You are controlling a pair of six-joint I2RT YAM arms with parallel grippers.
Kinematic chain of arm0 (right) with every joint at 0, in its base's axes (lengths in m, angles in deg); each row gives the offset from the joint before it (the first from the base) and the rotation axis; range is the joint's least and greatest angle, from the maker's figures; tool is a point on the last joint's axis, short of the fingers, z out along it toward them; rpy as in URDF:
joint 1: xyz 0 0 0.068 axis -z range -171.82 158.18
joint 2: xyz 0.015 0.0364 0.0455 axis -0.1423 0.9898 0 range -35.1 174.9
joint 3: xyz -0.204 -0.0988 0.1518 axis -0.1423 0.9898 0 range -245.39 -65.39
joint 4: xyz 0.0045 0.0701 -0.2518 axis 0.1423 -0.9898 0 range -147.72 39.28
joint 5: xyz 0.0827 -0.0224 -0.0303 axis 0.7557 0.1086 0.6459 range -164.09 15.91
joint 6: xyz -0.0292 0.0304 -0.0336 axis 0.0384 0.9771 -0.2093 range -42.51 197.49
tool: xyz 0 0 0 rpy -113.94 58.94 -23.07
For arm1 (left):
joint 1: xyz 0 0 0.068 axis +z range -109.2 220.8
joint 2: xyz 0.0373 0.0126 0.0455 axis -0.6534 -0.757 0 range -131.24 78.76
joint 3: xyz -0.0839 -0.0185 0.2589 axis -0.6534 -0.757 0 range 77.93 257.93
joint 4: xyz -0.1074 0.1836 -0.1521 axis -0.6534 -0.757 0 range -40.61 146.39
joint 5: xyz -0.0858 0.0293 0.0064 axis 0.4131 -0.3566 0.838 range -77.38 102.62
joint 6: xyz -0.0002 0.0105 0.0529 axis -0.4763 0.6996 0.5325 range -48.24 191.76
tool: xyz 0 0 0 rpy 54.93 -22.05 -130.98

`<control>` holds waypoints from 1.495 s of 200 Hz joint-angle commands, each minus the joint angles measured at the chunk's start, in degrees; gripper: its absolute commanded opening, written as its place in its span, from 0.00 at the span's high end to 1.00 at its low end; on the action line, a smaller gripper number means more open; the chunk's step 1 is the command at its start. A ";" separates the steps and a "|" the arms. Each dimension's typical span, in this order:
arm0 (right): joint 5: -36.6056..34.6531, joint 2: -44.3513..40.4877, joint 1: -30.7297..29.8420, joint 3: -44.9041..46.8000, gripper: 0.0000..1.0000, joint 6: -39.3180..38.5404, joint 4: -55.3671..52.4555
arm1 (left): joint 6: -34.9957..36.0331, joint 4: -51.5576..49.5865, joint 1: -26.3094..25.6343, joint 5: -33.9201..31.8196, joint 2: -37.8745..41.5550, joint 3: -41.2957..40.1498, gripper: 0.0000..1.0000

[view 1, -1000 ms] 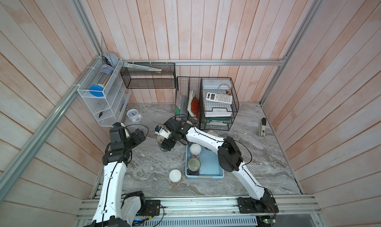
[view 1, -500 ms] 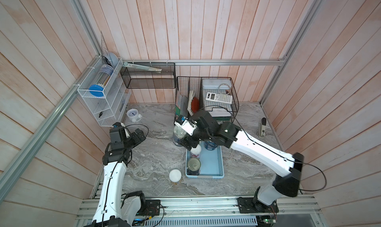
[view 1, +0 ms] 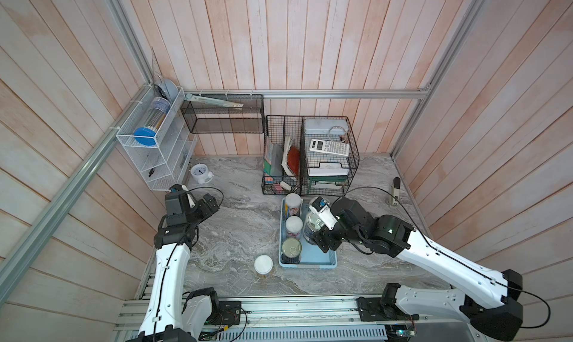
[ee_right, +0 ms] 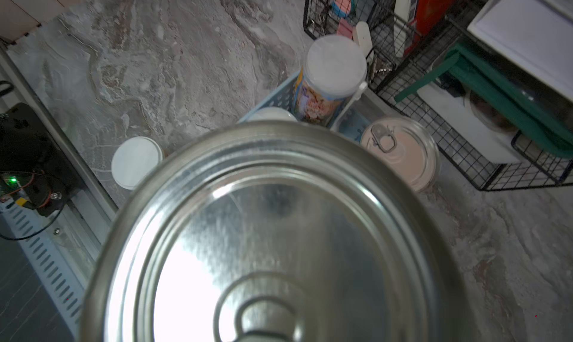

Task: Put the canned food in the basket
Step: Place the canned food in the basket.

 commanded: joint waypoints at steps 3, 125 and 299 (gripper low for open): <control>-3.35 -2.20 2.45 2.18 0.79 2.32 8.05 | 0.77 1.14 0.30 0.46 0.12 -0.94 0.00; 6.37 3.80 12.77 13.54 0.79 0.61 27.72 | 0.82 1.26 0.29 0.97 -0.26 -1.04 0.00; -1.02 16.38 16.02 18.17 0.62 -2.34 39.78 | 0.83 2.19 0.32 3.09 -1.66 -1.64 0.00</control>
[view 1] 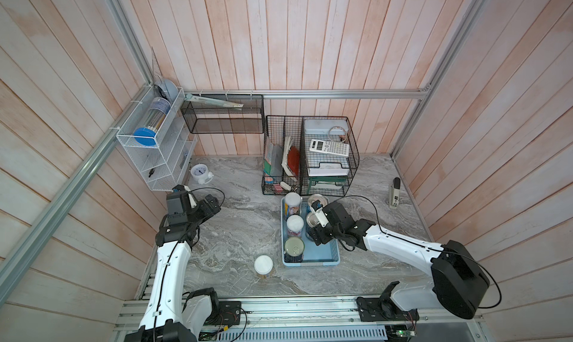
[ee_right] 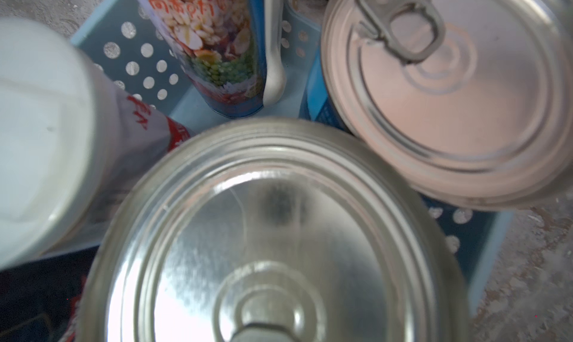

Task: Put the canned food in the basket
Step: Place the canned food in the basket.

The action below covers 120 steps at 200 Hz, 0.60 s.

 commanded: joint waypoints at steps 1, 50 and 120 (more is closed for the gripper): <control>-5.04 0.89 2.07 -1.18 0.61 0.40 6.21 | 0.82 1.30 0.25 1.15 -0.10 -0.83 0.00; -6.16 -0.55 2.13 -2.02 0.38 1.29 1.22 | 0.88 1.47 0.21 1.75 -0.16 -0.97 0.00; -10.33 -9.27 2.15 -0.86 0.25 1.44 -2.63 | 0.91 1.78 0.24 2.81 0.11 -1.12 0.00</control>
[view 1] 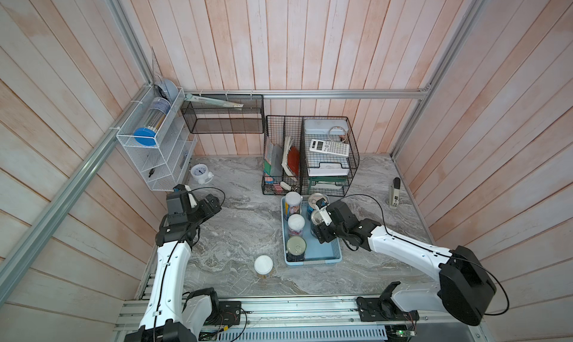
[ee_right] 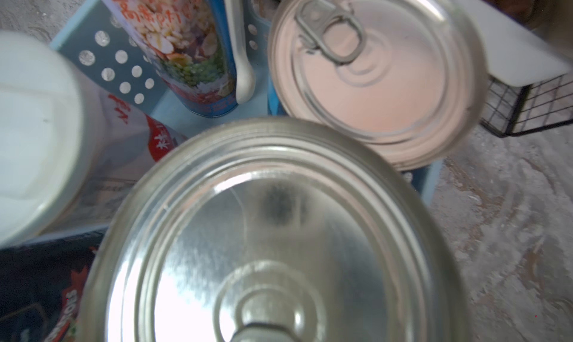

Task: Put the canned food in the basket
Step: Place the canned food in the basket.

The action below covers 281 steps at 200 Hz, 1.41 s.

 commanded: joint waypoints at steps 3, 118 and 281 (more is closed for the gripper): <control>-6.46 -4.57 1.11 -0.31 0.24 0.67 2.06 | 0.90 1.34 0.23 1.46 0.15 -1.12 0.00; -6.98 0.30 1.90 2.24 0.06 -0.66 9.24 | 0.99 1.28 0.23 2.29 0.55 -1.13 0.00; 5.20 -17.39 -8.51 -6.84 0.02 6.16 -2.00 | 0.59 1.94 0.07 2.78 0.29 -1.41 0.00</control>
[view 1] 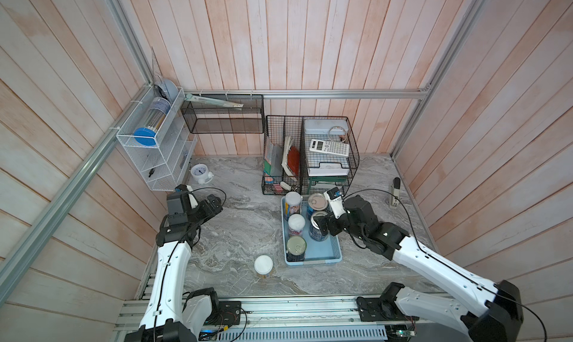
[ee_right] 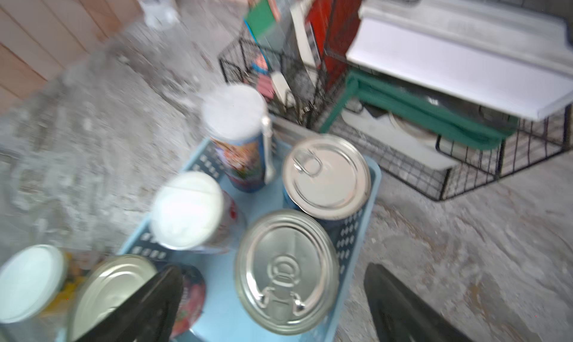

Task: Put the canned food in the basket
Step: Place the canned food in the basket, then pick up the canned food from the center of the board.

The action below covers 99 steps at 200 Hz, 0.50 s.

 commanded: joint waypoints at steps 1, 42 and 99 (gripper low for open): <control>3.49 0.00 -4.43 -2.96 0.02 3.54 -1.07 | 0.54 1.64 0.07 0.46 0.30 -0.89 0.00; 5.00 13.91 -18.33 -12.96 0.02 -2.60 -2.58 | 0.55 1.74 -0.77 0.79 -0.05 -0.97 0.00; 11.66 27.81 -23.92 -18.03 0.02 -8.89 -0.75 | 0.56 1.37 -2.56 0.51 -1.04 -0.88 0.00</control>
